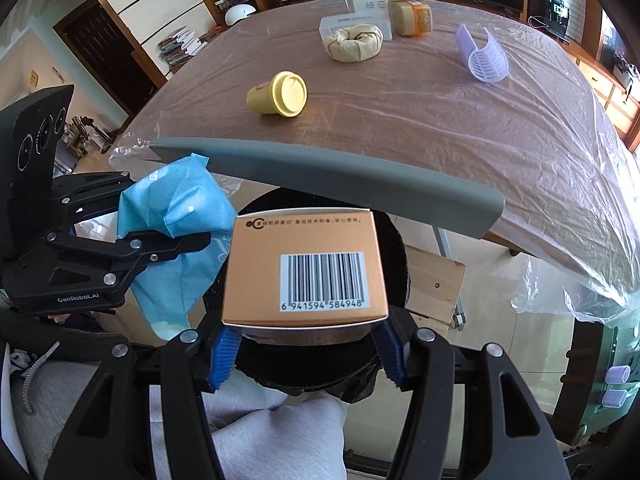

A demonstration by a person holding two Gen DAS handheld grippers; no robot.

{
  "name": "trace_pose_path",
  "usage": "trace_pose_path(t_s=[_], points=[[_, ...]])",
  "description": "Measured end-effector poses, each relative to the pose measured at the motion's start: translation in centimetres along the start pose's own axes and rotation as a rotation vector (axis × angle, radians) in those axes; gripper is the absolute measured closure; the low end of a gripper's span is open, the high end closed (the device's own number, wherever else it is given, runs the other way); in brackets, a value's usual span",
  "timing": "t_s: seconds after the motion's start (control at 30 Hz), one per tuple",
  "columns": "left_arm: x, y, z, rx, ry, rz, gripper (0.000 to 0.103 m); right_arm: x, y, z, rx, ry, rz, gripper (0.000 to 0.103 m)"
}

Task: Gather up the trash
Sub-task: 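Carry the blue bag and brown box with both grippers over the black bin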

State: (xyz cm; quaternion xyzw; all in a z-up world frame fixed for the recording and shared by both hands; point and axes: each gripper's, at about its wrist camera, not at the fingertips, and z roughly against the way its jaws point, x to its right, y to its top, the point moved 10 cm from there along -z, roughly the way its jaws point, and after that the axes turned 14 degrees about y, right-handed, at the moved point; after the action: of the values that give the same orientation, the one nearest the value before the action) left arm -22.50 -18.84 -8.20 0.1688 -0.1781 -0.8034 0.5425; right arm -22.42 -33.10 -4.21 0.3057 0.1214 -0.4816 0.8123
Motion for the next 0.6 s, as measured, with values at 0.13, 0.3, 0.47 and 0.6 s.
trace_pose_path(t_s=[0.13, 0.3, 0.47, 0.6], points=[[0.2, -0.3, -0.5, -0.01, 0.006, -0.013, 0.063, 0.1, -0.1, -0.6, -0.014, -0.014, 0.012, 0.046], [0.0, -0.8, -1.2, -0.026, 0.018, -0.028, 0.063, 0.3, -0.3, -1.3, -0.032, -0.029, 0.014, 0.046], [0.0, -1.3, -1.9, -0.04, 0.027, -0.045, 0.063, 0.6, -0.5, -2.0, -0.051, -0.041, 0.015, 0.046], [0.0, -1.5, -2.5, -0.052, 0.029, -0.054, 0.063, 0.9, -0.6, -2.5, -0.062, -0.047, 0.008, 0.046]])
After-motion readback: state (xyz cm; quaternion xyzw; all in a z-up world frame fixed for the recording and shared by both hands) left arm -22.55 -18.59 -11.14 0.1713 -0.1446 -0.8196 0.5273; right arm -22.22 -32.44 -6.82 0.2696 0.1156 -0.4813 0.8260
